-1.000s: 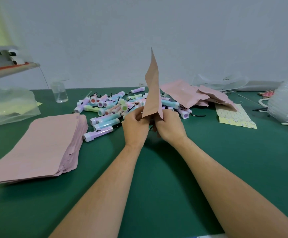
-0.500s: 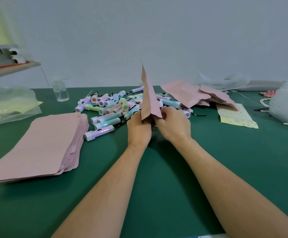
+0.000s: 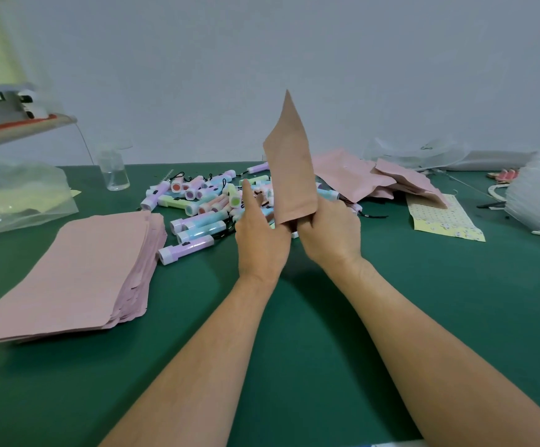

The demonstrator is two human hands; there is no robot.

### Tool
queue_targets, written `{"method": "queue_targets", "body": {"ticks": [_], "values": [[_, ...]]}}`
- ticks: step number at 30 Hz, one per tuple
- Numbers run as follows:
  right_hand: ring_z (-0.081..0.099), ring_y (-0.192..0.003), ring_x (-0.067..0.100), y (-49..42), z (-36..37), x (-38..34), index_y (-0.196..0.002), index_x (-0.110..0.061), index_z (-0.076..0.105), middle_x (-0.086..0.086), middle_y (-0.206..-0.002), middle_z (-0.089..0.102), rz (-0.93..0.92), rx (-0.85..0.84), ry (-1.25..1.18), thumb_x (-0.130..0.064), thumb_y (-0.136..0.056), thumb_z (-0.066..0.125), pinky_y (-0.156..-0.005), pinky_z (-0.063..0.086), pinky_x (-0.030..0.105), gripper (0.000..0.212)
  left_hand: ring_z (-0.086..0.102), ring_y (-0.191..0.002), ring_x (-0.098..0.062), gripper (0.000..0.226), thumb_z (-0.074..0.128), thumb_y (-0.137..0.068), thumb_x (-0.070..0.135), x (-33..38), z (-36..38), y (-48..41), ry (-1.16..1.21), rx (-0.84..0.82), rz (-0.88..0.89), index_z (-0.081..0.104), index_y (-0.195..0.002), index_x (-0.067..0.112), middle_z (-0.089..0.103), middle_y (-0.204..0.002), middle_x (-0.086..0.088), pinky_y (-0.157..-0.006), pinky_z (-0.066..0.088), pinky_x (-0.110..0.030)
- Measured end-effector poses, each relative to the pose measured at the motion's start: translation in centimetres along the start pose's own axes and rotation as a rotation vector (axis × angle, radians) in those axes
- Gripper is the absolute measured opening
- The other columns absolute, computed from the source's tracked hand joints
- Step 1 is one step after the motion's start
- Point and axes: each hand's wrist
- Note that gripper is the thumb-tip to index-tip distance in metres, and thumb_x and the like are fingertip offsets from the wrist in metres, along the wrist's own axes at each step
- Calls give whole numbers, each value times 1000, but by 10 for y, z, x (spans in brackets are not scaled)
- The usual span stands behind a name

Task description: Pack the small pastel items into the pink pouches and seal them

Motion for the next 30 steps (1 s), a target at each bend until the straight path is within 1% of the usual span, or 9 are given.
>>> {"method": "queue_targets", "body": {"ticks": [3,6,8,11,13,18,24,27,30], "values": [[49,-62,30,-1,3,-4,-80,-16,52,3,-67,56,-60,-27,102,-34,-87,27,-49,24,31,31,61,-120,-29,87,62,-95,17,2,-2,0,-223,88,159,15,-168,30,63,-139,-6,-81,45,-34],[45,-63,30,-1,3,-1,-85,-16,49,2,-71,51,-93,-69,198,-26,-96,37,-48,19,31,19,56,-133,-27,83,64,-91,10,7,-6,-1,-302,144,346,29,-165,26,56,-154,-3,-91,50,-36],[46,-66,30,-2,4,0,-89,-16,50,2,-74,50,-87,-98,232,-23,-97,41,-49,23,32,14,54,-138,-26,82,61,-88,0,10,-7,-1,-322,131,427,36,-163,24,53,-158,-2,-102,50,-35],[52,-71,31,-4,5,0,-91,-11,54,5,-78,58,4,-111,128,-19,-92,46,-54,41,34,11,54,-139,-19,81,54,-87,-10,11,-6,0,-286,127,403,44,-160,25,51,-160,4,-103,40,-20],[53,-75,32,-4,4,-1,-94,-11,55,8,-81,60,23,-110,133,-16,-88,46,-61,48,36,12,55,-137,-19,82,52,-87,-12,10,-5,0,-262,132,374,45,-159,26,53,-158,6,-101,42,-22],[49,-70,29,-3,2,-3,-93,-11,57,5,-78,59,-41,-71,198,-21,-93,43,-56,35,34,16,55,-136,-20,84,65,-88,-2,3,-4,-3,-248,115,345,37,-161,28,49,-161,6,-97,51,-34],[45,-68,31,-1,-1,-6,-85,-15,47,3,-77,52,-100,-67,168,-20,-94,46,-51,22,32,10,56,-132,-11,77,69,-91,6,0,-3,-7,-272,116,352,42,-159,30,52,-158,12,-90,46,-22],[48,-69,30,-3,0,-5,-88,-14,52,3,-79,56,-100,-58,169,-17,-91,47,-51,29,32,6,56,-121,-10,73,65,-88,4,0,-6,-6,-217,142,329,49,-153,30,61,-147,13,-83,49,-26],[51,-65,30,-5,0,4,-85,-15,54,4,-73,58,-66,-36,162,-14,-89,44,-52,36,33,10,57,-126,-13,75,54,-86,-11,-3,-9,-8,-109,211,221,54,-152,24,64,-143,9,-97,51,-29]]}}
Point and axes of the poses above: each hand's wrist, its own y-axis away from the middle knuckle, its own z-axis out of the palm, x = y × z
